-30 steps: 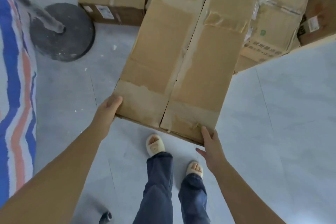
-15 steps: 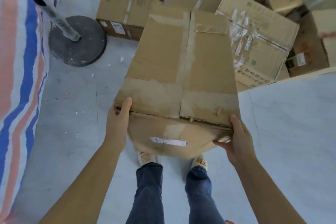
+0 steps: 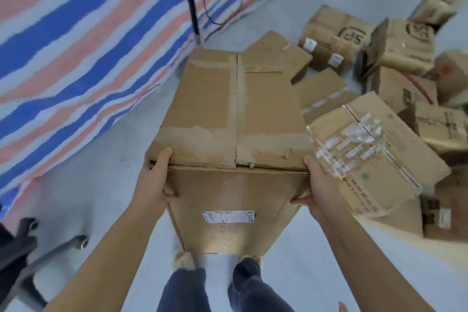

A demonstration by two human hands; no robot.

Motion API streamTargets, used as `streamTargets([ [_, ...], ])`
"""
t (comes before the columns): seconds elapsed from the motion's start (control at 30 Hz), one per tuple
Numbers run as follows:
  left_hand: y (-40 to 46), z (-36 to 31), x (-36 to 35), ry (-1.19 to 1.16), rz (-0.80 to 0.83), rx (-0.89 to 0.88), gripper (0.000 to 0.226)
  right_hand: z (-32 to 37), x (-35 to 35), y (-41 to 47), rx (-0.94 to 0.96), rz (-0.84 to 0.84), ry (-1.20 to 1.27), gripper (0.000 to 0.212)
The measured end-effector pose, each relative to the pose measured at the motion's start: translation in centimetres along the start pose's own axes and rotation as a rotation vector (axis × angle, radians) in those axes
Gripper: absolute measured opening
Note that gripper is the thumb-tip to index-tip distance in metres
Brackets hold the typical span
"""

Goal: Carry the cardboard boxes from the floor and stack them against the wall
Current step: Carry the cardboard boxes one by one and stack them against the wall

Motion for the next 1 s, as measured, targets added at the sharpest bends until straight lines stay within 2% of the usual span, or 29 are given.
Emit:
streamTargets([
  [0.13, -4.9, 1.8, 5.6, -0.162, -0.094, 0.064, 0.04, 0.8, -1.4, -3.8, 0.035, 0.086, -0.134, 0.009],
  [0.27, -9.9, 5.1, 12.2, -0.275, -0.218, 0.098, 0.046, -0.7, -3.3, -8.4, 0.112, 0.188, -0.251, 0.009],
  [0.47, -18.7, 10.8, 22.9, -0.35, -0.286, 0.038, 0.016, -8.7, -4.2, -17.4, 0.155, 0.282, -0.296, 0.006],
  [0.53, -22.0, 12.6, 26.5, -0.353, -0.307, 0.022, 0.013, -12.3, -3.8, -20.6, 0.159, 0.307, -0.291, 0.01],
  [0.67, -28.5, 15.8, 32.3, -0.361, -0.372, 0.017, 0.028, -17.6, -2.8, -26.4, 0.156, 0.372, -0.326, 0.012],
  [0.83, -36.3, 19.7, 37.0, -0.436, -0.519, 0.035, 0.043, -20.6, -2.4, -32.0, 0.189, 0.496, -0.422, 0.011],
  [0.93, -40.5, 22.4, 38.3, -0.516, -0.594, 0.007, 0.042, -21.9, -2.3, -34.1, 0.214, 0.587, -0.502, 0.013],
  [1.0, -43.4, 24.2, 38.5, -0.564, -0.645, -0.024, 0.031, -22.7, -2.1, -35.0, 0.229, 0.644, -0.553, 0.025],
])
Point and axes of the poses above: each hand's wrist, its own y-axis towards the middle knuckle, its own x-axis out of the back of the hand, z = x × y, the point moved 3 cm from there along y, towards the middle knuckle, and after that the axes turned 7 degrees about -y, right-handed, at the moved point
